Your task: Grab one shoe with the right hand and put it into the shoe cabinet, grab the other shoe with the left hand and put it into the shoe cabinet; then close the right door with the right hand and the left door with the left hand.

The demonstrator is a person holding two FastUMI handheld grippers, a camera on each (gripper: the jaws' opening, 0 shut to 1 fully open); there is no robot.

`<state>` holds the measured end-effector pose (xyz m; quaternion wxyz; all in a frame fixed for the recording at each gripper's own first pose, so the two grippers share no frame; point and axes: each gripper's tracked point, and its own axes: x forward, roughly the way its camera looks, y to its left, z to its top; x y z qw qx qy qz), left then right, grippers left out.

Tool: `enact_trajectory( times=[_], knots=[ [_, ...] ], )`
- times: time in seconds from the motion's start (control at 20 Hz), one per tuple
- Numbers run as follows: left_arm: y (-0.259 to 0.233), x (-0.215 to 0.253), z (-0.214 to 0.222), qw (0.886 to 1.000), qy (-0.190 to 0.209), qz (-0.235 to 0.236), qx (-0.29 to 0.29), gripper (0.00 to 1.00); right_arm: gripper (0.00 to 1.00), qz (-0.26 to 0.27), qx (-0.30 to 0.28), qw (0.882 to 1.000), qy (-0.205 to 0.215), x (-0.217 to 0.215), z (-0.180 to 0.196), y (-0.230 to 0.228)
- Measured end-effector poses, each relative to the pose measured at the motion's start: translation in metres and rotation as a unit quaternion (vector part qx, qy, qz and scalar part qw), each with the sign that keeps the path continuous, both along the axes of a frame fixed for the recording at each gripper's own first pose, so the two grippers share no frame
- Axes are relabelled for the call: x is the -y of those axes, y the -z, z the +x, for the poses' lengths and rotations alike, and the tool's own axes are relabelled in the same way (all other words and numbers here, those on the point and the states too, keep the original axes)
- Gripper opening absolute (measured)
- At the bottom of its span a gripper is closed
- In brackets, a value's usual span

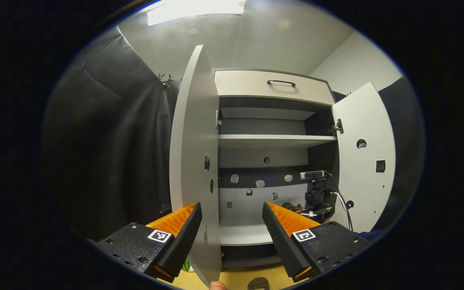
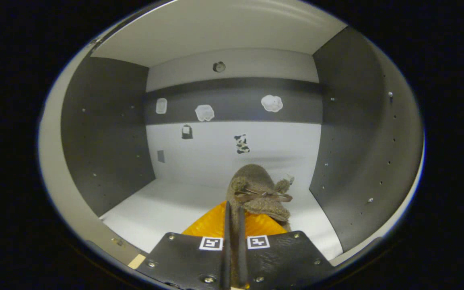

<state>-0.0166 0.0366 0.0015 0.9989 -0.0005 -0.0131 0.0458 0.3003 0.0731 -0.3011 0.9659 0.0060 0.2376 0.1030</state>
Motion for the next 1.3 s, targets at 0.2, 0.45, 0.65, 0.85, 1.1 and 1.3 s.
enact_trajectory(
  times=[0.2,0.45,0.65,0.85,1.1,1.3],
  knots=[
    [0.000,0.000,0.001,1.000,-0.002,0.001,-0.001,0.94,0.08,0.003,-0.024,1.000,0.008,0.002,0.011,0.017],
    [-0.001,0.003,0.002,1.000,0.003,0.001,0.001,0.94,0.39,0.027,-0.052,0.998,-0.014,-0.009,-0.009,0.015],
    [-0.003,0.023,0.001,1.000,0.028,0.010,0.010,0.95,0.46,0.018,-0.030,0.999,-0.021,-0.006,-0.036,-0.013],
    [0.019,0.058,0.002,0.997,0.075,-0.015,-0.008,0.96,0.49,0.047,0.022,0.998,-0.036,-0.005,-0.075,-0.082],
    [0.108,0.087,0.010,0.988,0.116,-0.055,-0.090,0.94,0.51,0.074,0.087,0.993,-0.036,0.009,-0.131,-0.174],
    [0.204,0.090,0.005,0.972,0.120,-0.102,-0.174,0.97,0.48,0.070,0.132,0.988,-0.026,0.028,-0.173,-0.224]
  ],
)
